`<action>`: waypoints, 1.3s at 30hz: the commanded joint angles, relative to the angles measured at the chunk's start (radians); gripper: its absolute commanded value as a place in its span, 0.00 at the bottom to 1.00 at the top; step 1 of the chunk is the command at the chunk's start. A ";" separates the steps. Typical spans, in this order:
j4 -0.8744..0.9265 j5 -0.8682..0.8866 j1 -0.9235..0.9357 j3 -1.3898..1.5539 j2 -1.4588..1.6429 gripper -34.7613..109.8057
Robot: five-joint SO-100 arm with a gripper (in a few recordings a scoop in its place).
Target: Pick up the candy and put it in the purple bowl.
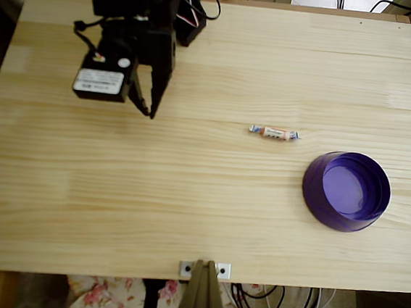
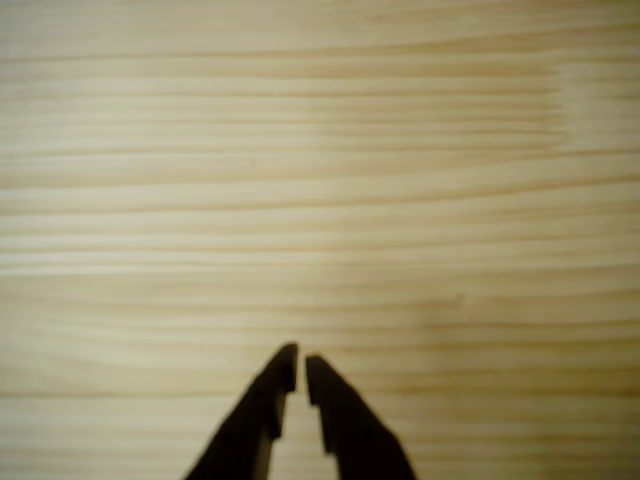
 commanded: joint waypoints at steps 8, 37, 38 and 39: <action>-0.002 0.043 0.049 -0.011 0.032 0.24; 0.083 -0.011 -0.114 -0.253 0.034 0.24; 0.091 -0.011 -0.127 -0.270 0.034 0.24; 0.095 -0.018 -0.150 -0.285 0.034 0.24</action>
